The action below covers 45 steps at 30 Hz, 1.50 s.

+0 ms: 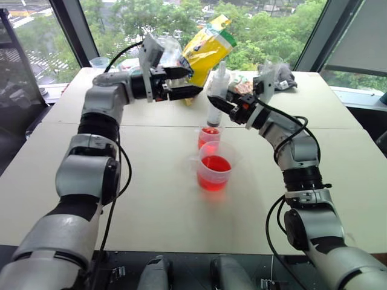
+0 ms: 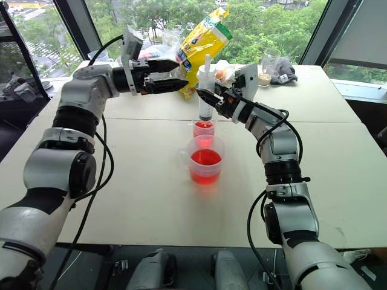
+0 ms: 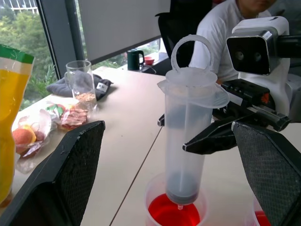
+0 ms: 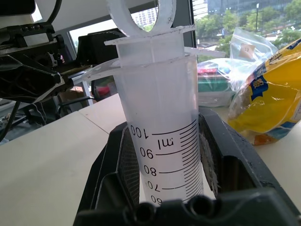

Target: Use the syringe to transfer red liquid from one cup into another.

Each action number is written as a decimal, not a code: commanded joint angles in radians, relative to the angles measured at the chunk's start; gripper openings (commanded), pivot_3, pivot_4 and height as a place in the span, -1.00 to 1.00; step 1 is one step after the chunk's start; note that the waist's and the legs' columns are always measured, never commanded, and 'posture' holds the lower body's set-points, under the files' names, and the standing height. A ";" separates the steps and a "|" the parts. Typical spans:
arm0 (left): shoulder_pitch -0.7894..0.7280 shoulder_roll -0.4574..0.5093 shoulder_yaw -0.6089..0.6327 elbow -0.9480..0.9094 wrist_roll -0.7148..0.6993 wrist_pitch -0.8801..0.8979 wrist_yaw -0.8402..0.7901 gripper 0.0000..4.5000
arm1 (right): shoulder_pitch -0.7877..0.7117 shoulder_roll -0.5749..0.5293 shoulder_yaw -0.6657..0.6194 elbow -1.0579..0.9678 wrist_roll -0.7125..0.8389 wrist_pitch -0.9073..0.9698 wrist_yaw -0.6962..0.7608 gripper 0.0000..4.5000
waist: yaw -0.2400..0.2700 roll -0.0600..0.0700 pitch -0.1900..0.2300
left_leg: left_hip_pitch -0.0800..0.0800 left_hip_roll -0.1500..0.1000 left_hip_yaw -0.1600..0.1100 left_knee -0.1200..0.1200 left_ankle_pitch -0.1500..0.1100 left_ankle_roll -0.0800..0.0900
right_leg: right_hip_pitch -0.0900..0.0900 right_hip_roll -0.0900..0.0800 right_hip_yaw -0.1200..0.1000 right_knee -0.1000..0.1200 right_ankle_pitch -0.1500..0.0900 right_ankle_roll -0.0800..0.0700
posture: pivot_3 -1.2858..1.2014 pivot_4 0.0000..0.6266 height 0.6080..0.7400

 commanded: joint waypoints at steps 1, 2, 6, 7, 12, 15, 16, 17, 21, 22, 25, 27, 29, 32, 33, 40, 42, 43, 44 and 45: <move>0.114 0.063 -0.020 -0.207 -0.041 0.098 -0.078 0.97 | -0.027 0.000 -0.009 -0.018 0.012 -0.022 0.006 -0.37 | 0.000 0.000 0.000 | 0.000 0.000 0.000 0.000 0.000 0.000 | 0.000 0.000 0.000 0.000 0.000 0.000 | 0.03 -0.52 1.00; 0.147 0.072 -0.026 -0.258 -0.049 0.123 -0.082 0.97 | -0.029 -0.001 -0.010 -0.017 0.012 -0.022 0.006 -0.37 | 0.000 0.000 0.000 | 0.000 0.000 0.000 0.000 0.000 0.000 | 0.000 0.000 0.000 0.000 0.000 0.000 | 0.03 -0.52 1.00; 0.240 0.098 -0.028 -0.377 -0.056 0.168 -0.045 0.97 | -0.037 -0.005 -0.013 -0.017 0.014 -0.021 0.006 -0.37 | 0.006 0.000 0.000 | 0.000 0.000 0.000 0.001 0.000 0.000 | 0.000 0.000 0.000 0.001 0.000 0.000 | 0.03 -0.52 1.00; 0.251 0.101 -0.023 -0.388 -0.059 0.177 -0.032 0.97 | -0.041 -0.008 -0.016 -0.027 0.018 -0.015 0.003 -0.37 | 0.007 0.000 0.000 | 0.000 0.000 0.000 0.001 0.000 0.000 | 0.000 0.000 0.000 0.001 0.000 0.000 | 0.03 -0.52 1.00; 0.283 0.105 -0.019 -0.447 -0.087 0.216 -0.001 0.97 | -0.100 -0.041 -0.053 -0.109 0.057 0.110 -0.060 -0.37 | 0.005 0.000 0.000 | 0.000 0.000 0.000 0.001 0.000 0.000 | 0.000 -0.001 0.000 0.001 0.000 0.000 | 0.03 -0.52 1.00; 0.310 0.099 -0.019 -0.485 -0.106 0.232 0.017 0.97 | -0.211 -0.088 -0.141 -0.125 0.123 0.347 -0.195 -0.37 | 0.005 0.001 0.000 | 0.000 0.000 -0.001 0.001 0.000 0.000 | 0.000 -0.001 0.000 0.002 0.000 0.000 | 0.03 -0.52 1.00; 0.318 0.095 -0.016 -0.493 -0.113 0.235 0.025 0.97 | -0.260 -0.110 -0.179 -0.109 0.151 0.439 -0.243 -0.37 | 0.005 0.001 0.001 | 0.000 0.000 -0.001 0.001 0.000 0.000 | -0.001 -0.001 0.000 0.002 0.000 0.000 | 0.03 -0.52 1.00; 0.325 0.089 -0.013 -0.499 -0.119 0.238 0.036 0.97 | -0.304 -0.133 -0.215 -0.087 0.172 0.523 -0.287 -0.37 | 0.006 0.001 0.001 | 0.000 0.001 -0.001 0.001 0.000 0.000 | -0.002 -0.002 0.000 0.003 0.000 0.000 | 0.03 -0.52 1.00; 0.364 0.068 -0.011 -0.536 -0.150 0.246 0.065 0.97 | -0.422 -0.267 -0.234 0.012 0.144 0.836 -0.395 -0.37 | 0.010 0.001 0.001 | 0.000 0.000 -0.001 0.000 0.000 0.000 | -0.001 -0.002 0.000 0.002 0.000 -0.001 | 0.03 -0.52 1.00; 0.379 0.065 -0.015 -0.552 -0.158 0.245 0.064 0.97 | -0.420 -0.300 -0.205 0.020 0.122 0.893 -0.406 -0.37 | 0.009 0.000 0.000 | 0.000 0.000 -0.001 -0.001 0.000 0.000 | -0.001 -0.002 0.000 0.000 0.000 -0.001 | 0.03 -0.52 1.00; 0.416 0.055 -0.027 -0.595 -0.177 0.247 0.070 0.97 | -0.393 -0.375 -0.145 0.043 0.102 1.061 -0.404 -0.37 | 0.006 0.000 0.000 | 0.000 0.000 0.000 -0.001 -0.001 0.001 | 0.000 -0.003 0.001 -0.001 0.000 -0.001 | 0.03 -0.52 1.00; 0.435 0.045 -0.034 -0.615 -0.178 0.241 0.080 0.97 | -0.349 -0.422 -0.082 0.032 0.105 1.153 -0.374 -0.37 | 0.005 0.000 0.000 | 0.000 0.000 0.000 -0.001 -0.001 0.001 | -0.001 -0.003 0.002 -0.001 0.000 -0.001 | 0.03 -0.52 1.00; 0.456 0.035 -0.038 -0.631 -0.176 0.230 0.096 0.97 | -0.290 -0.476 0.023 0.017 0.122 1.257 -0.341 -0.37 | 0.005 0.001 0.000 | -0.001 0.000 0.000 -0.001 -0.001 0.001 | -0.002 -0.002 0.002 -0.001 0.000 -0.001 | 0.03 -0.52 1.00; 0.477 0.024 -0.039 -0.653 -0.185 0.232 0.117 0.97 | -0.226 -0.499 0.079 0.003 0.113 1.274 -0.315 -0.37 | 0.004 0.001 0.000 | -0.001 0.000 -0.001 -0.001 -0.001 0.001 | -0.002 -0.001 0.002 -0.001 0.000 -0.001 | 0.03 -0.52 1.00; 0.483 0.022 -0.041 -0.662 -0.189 0.236 0.121 0.97 | -0.217 -0.498 0.085 0.011 0.104 1.271 -0.314 -0.37 | 0.002 0.001 0.000 | -0.001 0.000 0.000 -0.001 -0.001 0.001 | -0.002 -0.001 0.002 -0.001 0.000 -0.001 | 0.03 -0.52 1.00; 0.525 0.020 -0.057 -0.707 -0.183 0.236 0.144 0.97 | -0.120 -0.461 0.143 0.075 0.064 1.205 -0.290 -0.37 | 0.005 0.001 0.000 | -0.001 0.000 0.000 0.000 -0.001 0.001 | -0.002 -0.001 0.002 0.000 0.000 0.000 | 0.03 -0.52 1.00; 0.540 0.027 -0.061 -0.720 -0.184 0.241 0.146 0.97 | -0.098 -0.446 0.150 0.093 0.051 1.187 -0.288 -0.37 | 0.006 0.001 0.000 | -0.001 0.000 0.000 0.000 -0.001 0.001 | -0.002 -0.001 0.002 0.000 0.000 0.000 | 0.03 -0.52 1.00; 0.544 0.029 -0.062 -0.726 -0.185 0.243 0.147 0.97 | -0.093 -0.442 0.150 0.098 0.046 1.183 -0.286 -0.37 | 0.006 0.001 0.000 | -0.001 0.000 0.000 0.000 -0.001 0.001 | -0.002 -0.001 0.002 0.000 0.000 0.000 | 0.03 -0.52 1.00; 0.549 0.031 -0.063 -0.733 -0.187 0.246 0.148 0.97 | -0.088 -0.439 0.152 0.098 0.042 1.178 -0.283 -0.37 | 0.006 0.001 0.000 | -0.001 0.000 0.000 0.000 -0.001 0.001 | -0.002 -0.001 0.002 0.000 0.000 0.000 | 0.03 -0.52 1.00; 0.555 0.035 -0.070 -0.741 -0.184 0.244 0.146 0.97 | -0.080 -0.433 0.152 0.100 0.039 1.173 -0.281 -0.37 | 0.006 0.001 0.000 | -0.001 0.000 0.000 -0.001 -0.001 0.001 | -0.002 -0.001 0.002 -0.001 0.000 0.000 | 0.03 -0.52 1.00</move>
